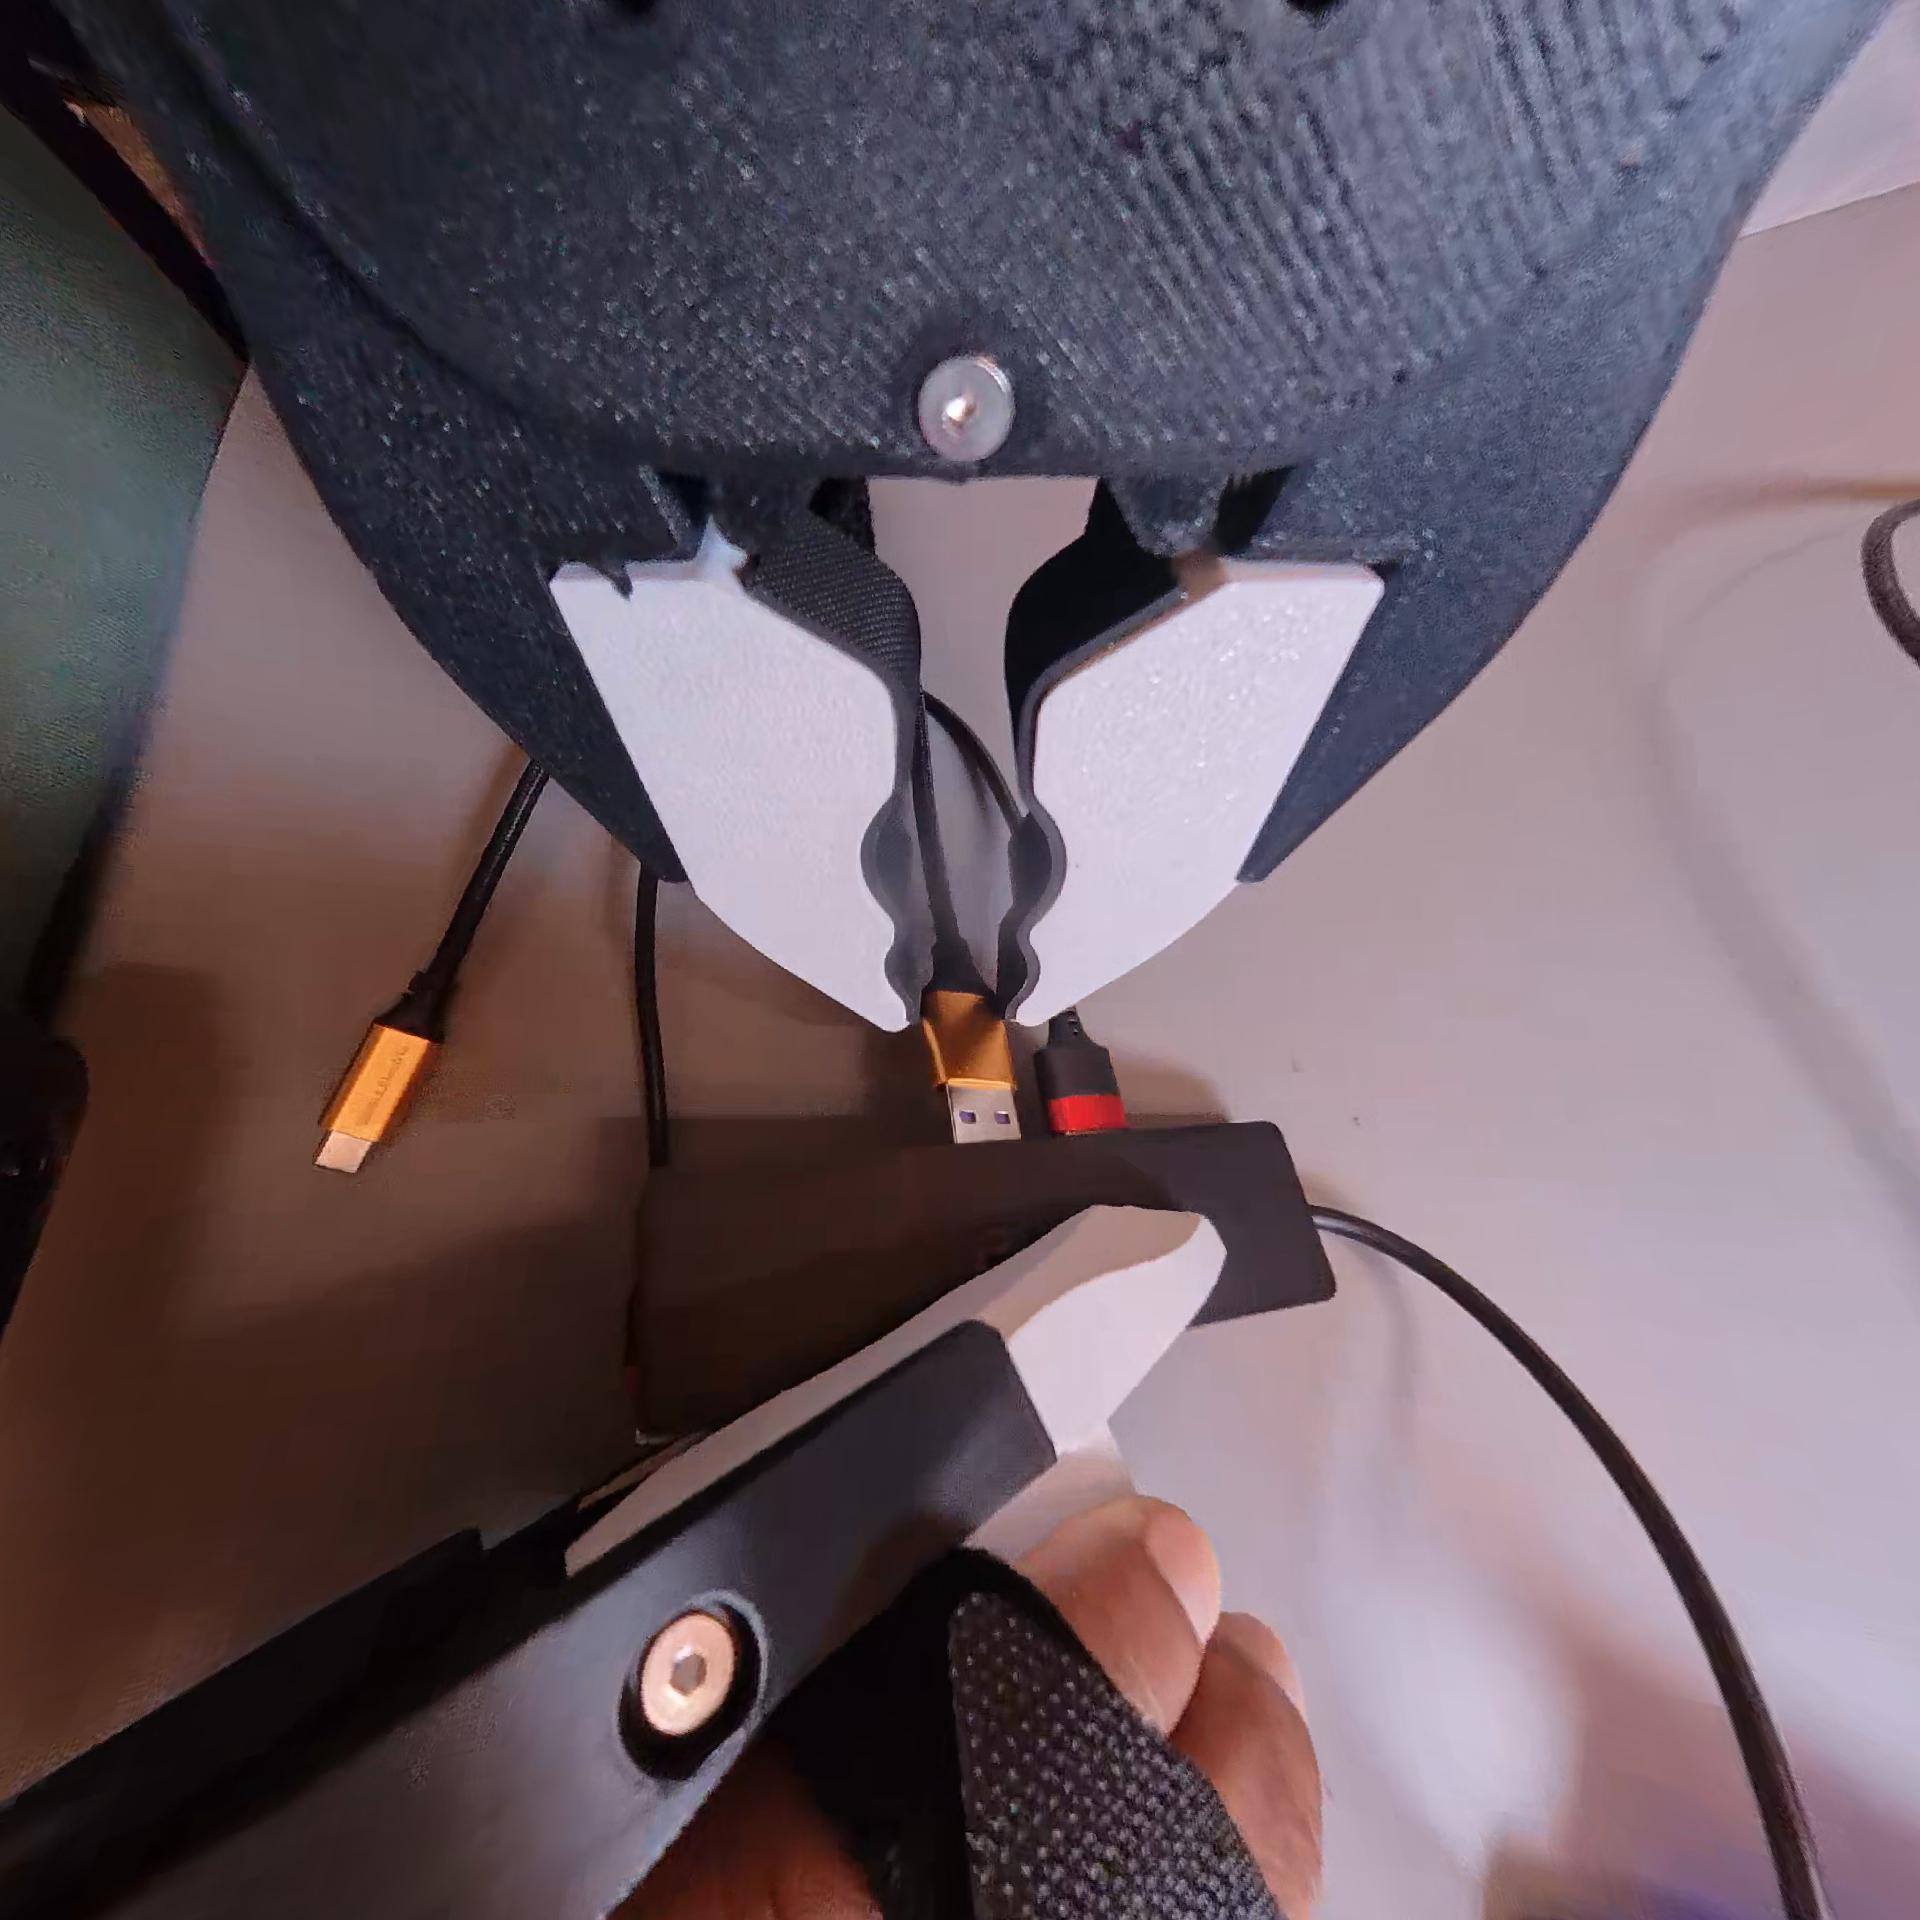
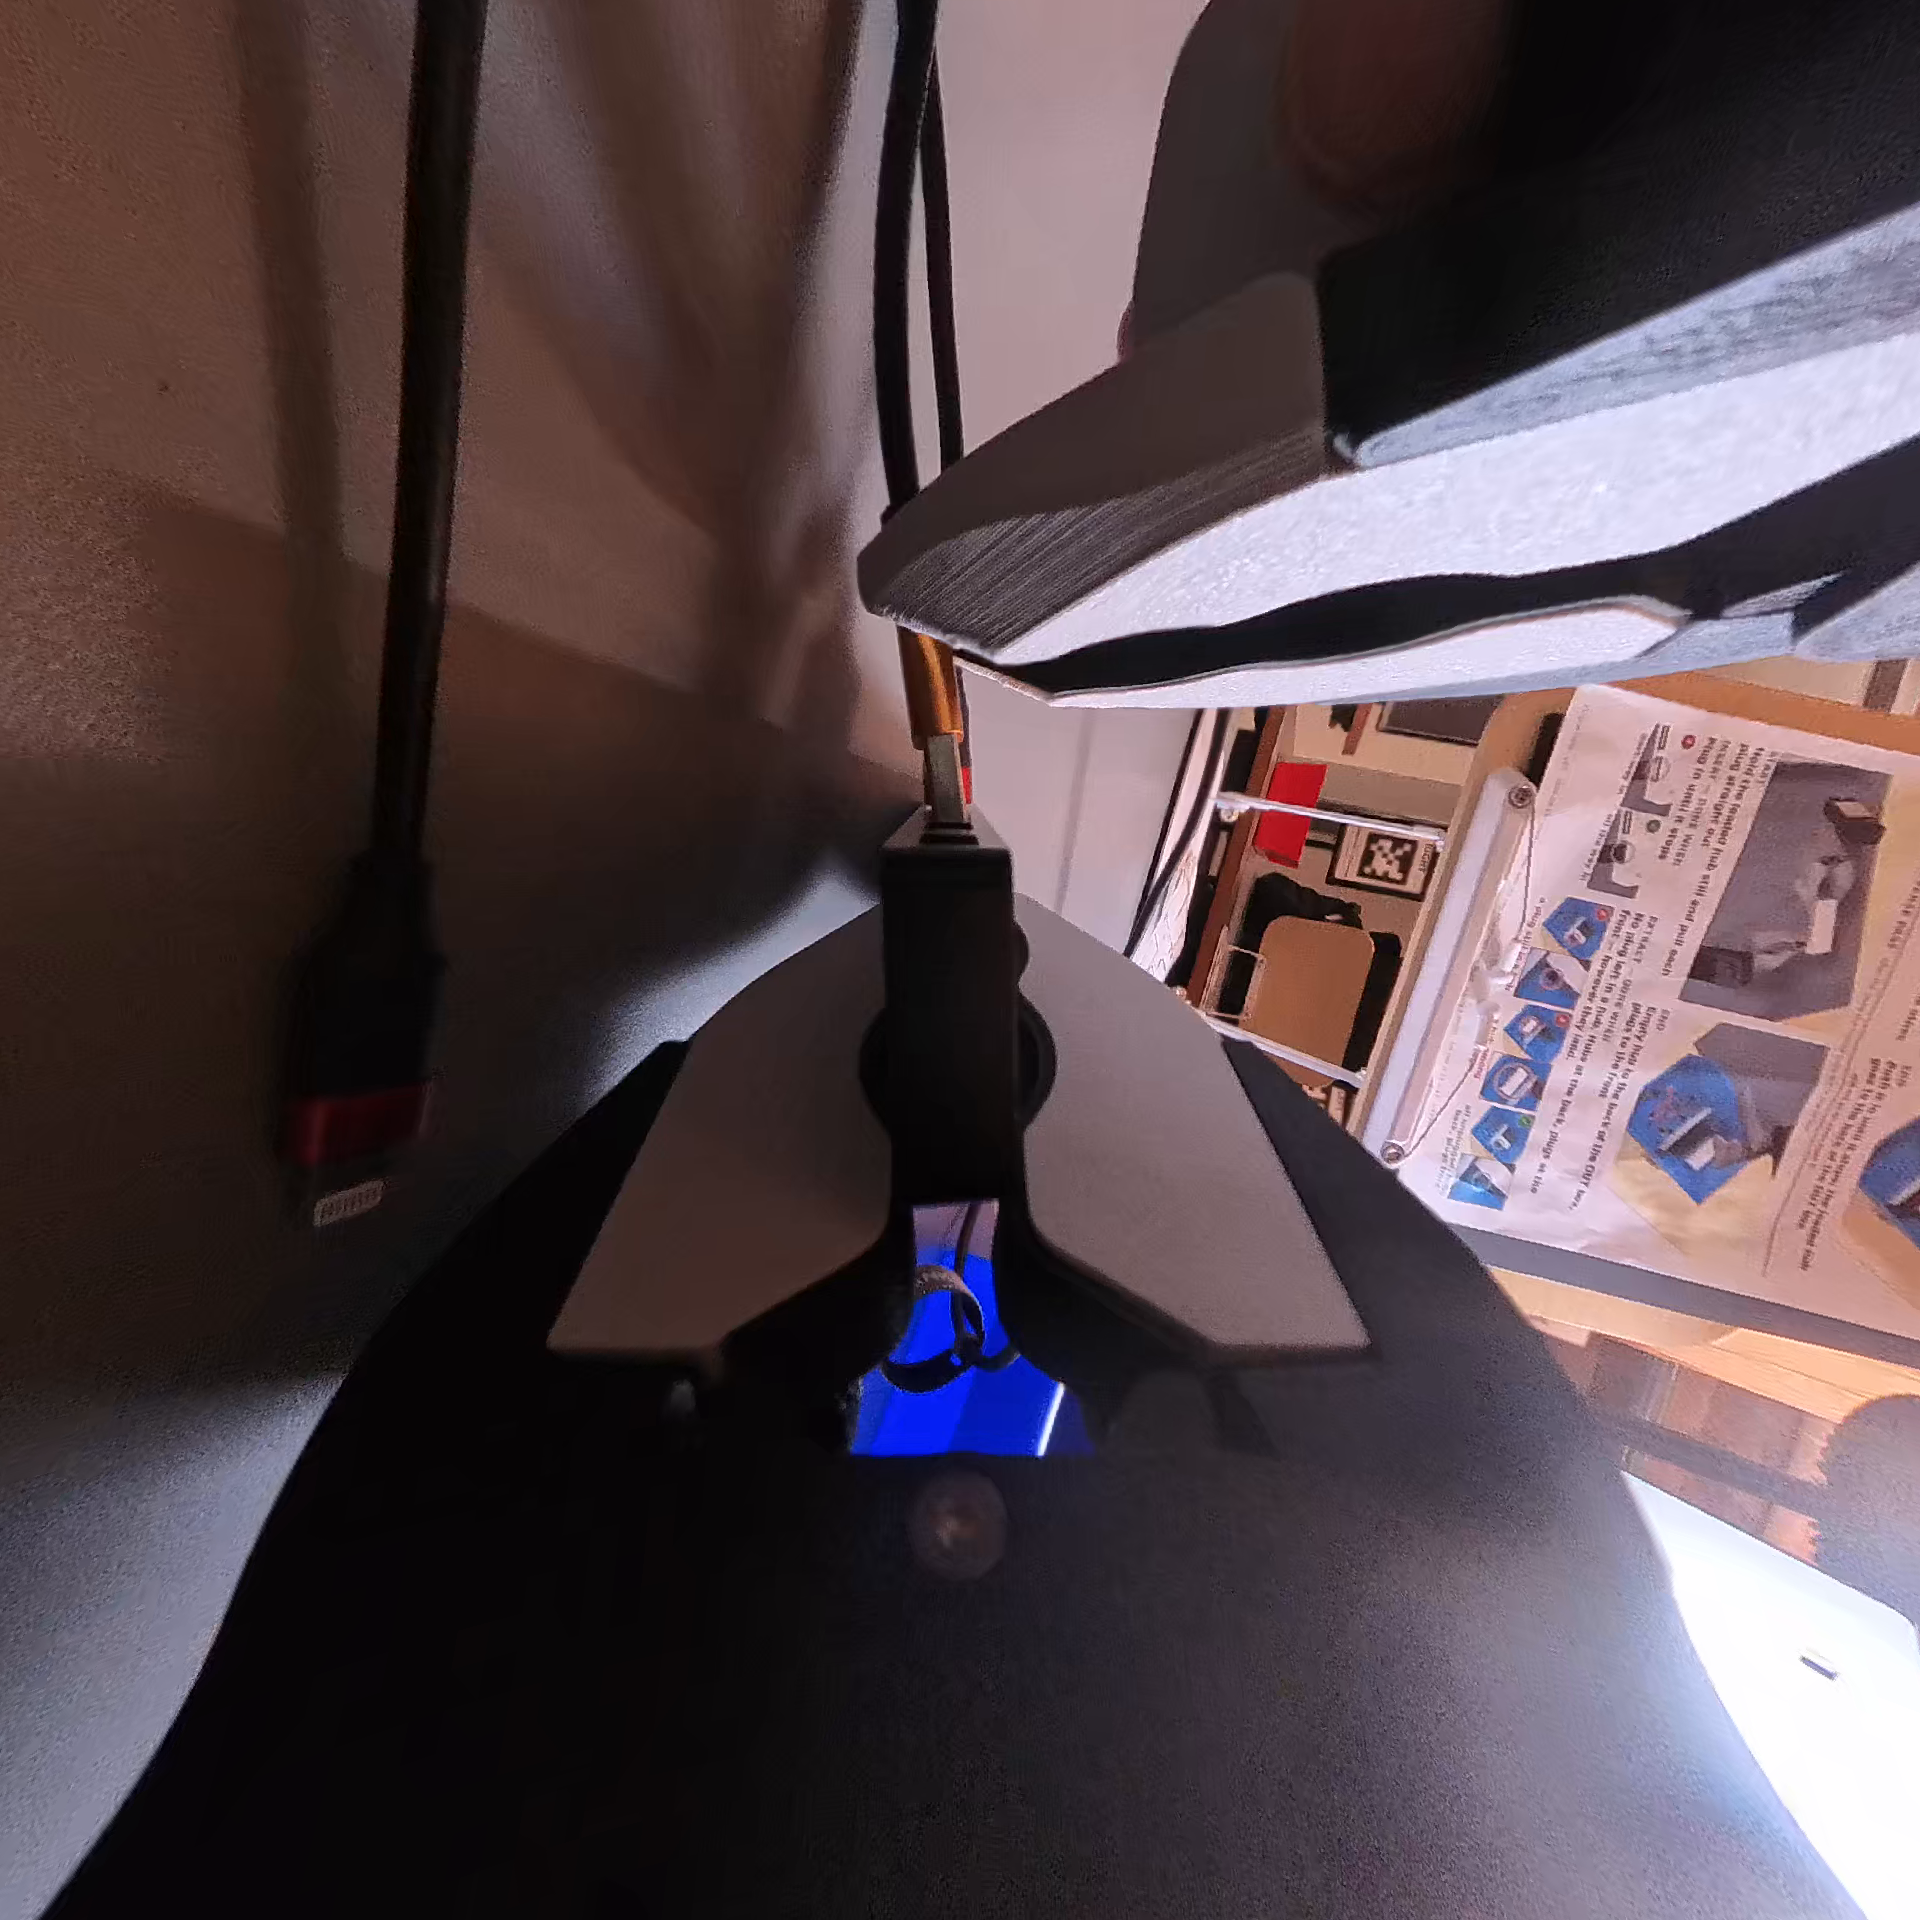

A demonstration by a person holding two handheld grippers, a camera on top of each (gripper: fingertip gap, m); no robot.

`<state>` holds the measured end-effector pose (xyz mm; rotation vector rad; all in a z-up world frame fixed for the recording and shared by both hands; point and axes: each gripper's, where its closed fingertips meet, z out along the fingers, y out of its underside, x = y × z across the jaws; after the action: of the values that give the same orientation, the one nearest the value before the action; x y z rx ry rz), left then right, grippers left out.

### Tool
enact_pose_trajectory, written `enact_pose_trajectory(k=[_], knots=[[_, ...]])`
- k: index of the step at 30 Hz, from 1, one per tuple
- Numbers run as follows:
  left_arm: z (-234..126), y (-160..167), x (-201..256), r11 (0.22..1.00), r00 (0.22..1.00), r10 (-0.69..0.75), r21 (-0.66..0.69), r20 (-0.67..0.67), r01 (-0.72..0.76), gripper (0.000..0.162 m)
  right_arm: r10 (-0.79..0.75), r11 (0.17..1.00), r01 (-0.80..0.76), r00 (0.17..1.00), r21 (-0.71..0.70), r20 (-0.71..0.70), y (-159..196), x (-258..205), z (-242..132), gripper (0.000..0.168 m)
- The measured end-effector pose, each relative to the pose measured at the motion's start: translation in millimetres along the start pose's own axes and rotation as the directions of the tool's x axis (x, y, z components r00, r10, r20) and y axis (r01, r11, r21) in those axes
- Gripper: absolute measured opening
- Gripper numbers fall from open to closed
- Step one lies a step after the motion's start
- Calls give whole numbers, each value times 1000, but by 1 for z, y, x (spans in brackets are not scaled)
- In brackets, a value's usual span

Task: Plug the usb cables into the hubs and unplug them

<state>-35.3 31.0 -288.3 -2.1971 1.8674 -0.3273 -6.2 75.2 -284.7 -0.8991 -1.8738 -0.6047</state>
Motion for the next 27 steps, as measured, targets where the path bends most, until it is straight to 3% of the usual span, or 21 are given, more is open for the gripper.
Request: enact_pose_trajectory(k=[11, 14, 19, 23, 27], knots=[[-5, -16, -12, 967, 995, -88, 234, -47, 97, 14, 50, 995, -51, 999, -85, -11, 17, 2, 0, 12], [-8, -20, -17, 941, 996, -90, 329, 8, 82, 14, 77, 992, -76, 997, -97, 7, 21, 0, 1, 12], [-11, -18, -17, 917, 977, 18, 387, 212, -101, 15, 151, 987, -149, 988, -60, 21, 15, 4, -2, 13], [-13, -18, -20, 899, 892, 156, 313, 424, -306, 9, 194, 980, -193, 980, -48, 38, 15, 3, -2, 13], [-13, -19, -18, 891, 840, 229, 241, 492, -384, 7, 207, 977, -204, 977, -56, 45, 16, 3, -2, 13]])
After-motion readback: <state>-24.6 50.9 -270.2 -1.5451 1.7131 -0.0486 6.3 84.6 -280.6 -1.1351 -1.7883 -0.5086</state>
